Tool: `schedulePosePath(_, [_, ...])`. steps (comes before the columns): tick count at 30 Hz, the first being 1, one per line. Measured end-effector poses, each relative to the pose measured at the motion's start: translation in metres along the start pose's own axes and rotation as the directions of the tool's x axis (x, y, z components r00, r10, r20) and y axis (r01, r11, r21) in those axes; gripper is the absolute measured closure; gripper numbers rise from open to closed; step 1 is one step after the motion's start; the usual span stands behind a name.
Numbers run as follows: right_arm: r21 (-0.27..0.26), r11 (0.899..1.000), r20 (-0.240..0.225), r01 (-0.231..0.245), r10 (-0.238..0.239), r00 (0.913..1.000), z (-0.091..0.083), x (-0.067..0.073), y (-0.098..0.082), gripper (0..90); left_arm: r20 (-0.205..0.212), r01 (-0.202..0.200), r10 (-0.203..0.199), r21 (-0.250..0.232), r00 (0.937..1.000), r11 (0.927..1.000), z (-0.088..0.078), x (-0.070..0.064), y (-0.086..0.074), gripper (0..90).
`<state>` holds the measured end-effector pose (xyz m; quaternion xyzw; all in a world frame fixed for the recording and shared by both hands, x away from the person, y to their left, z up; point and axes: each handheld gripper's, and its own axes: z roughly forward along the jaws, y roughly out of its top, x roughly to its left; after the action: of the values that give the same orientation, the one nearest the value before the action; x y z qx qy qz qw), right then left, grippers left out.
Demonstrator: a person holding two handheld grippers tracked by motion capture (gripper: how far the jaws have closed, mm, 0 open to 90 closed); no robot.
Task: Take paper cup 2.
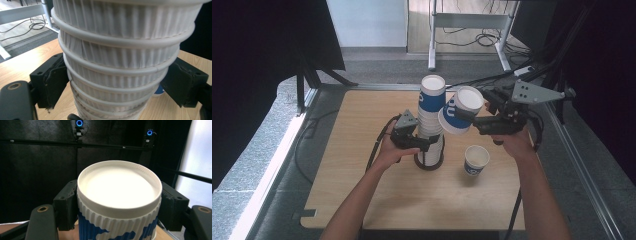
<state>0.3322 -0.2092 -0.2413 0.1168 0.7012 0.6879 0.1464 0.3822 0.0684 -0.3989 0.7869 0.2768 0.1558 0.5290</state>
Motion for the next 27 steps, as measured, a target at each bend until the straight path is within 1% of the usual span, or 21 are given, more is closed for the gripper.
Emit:
schedulePosePath(1, [0.001, 1.000, -0.003, -0.003, 0.003, 1.0000, 0.000, 0.001, -0.003, 28.5, 0.000, 0.008, -0.008, -0.006, 1.0000, 0.9999, 0.000, -0.001, 0.000, 12.9])
schedulePosePath(9, [0.022, 0.999, -0.012, -0.030, 0.031, 0.9995, -0.003, 0.004, -0.029, 28.4, -0.009, 0.014, -0.014, -0.004, 0.9999, 0.9999, 0.000, -0.002, 0.001, 12.0])
schedulePosePath(10, [0.026, 0.999, -0.011, -0.034, 0.034, 0.9994, -0.004, 0.004, -0.033, 28.5, -0.008, 0.017, -0.017, -0.004, 0.9998, 0.9998, 0.000, -0.003, 0.001, 11.1])
schedulePosePath(12, [0.030, 0.999, -0.010, -0.042, 0.042, 0.9991, -0.005, 0.005, -0.039, 28.4, -0.009, 0.025, -0.025, -0.006, 0.9997, 0.9997, -0.001, -0.004, 0.002, 6.5])
schedulePosePath(14, [0.031, 0.998, -0.010, -0.050, 0.050, 0.9987, -0.007, 0.005, -0.046, 28.4, -0.009, 0.029, -0.029, -0.010, 0.9995, 0.9995, -0.003, -0.005, 0.002, 4.6])
schedulePosePath(18, [0.032, 0.997, -0.006, -0.066, 0.066, 0.9978, -0.010, 0.006, -0.058, 28.5, -0.013, 0.030, -0.030, -0.013, 0.9995, 0.9995, -0.010, -0.005, -0.001, 4.0])
schedulePosePath(19, [0.031, 0.997, -0.007, -0.071, 0.071, 0.9974, -0.011, 0.007, -0.061, 28.4, -0.019, 0.029, -0.029, -0.009, 0.9994, 0.9995, -0.011, -0.005, -0.001, 3.9])
schedulePosePath(20, [0.029, 0.997, -0.006, -0.076, 0.076, 0.9971, -0.012, 0.007, -0.064, 28.4, -0.039, 0.020, -0.020, -0.012, 0.9990, 0.9997, -0.014, -0.006, -0.001, 3.8])
schedulePosePath(23, [0.029, 0.996, -0.009, -0.089, 0.089, 0.9960, -0.014, 0.009, -0.075, 28.5, -0.033, 0.025, -0.026, -0.018, 0.9991, 0.9995, -0.018, -0.007, -0.003, 4.8])
schedulePosePath(27, [0.029, 0.994, -0.012, -0.101, 0.102, 0.9947, -0.015, 0.012, -0.085, 28.5, -0.029, 0.023, -0.023, -0.020, 0.9993, 0.9995, -0.024, -0.009, -0.008, 5.9])
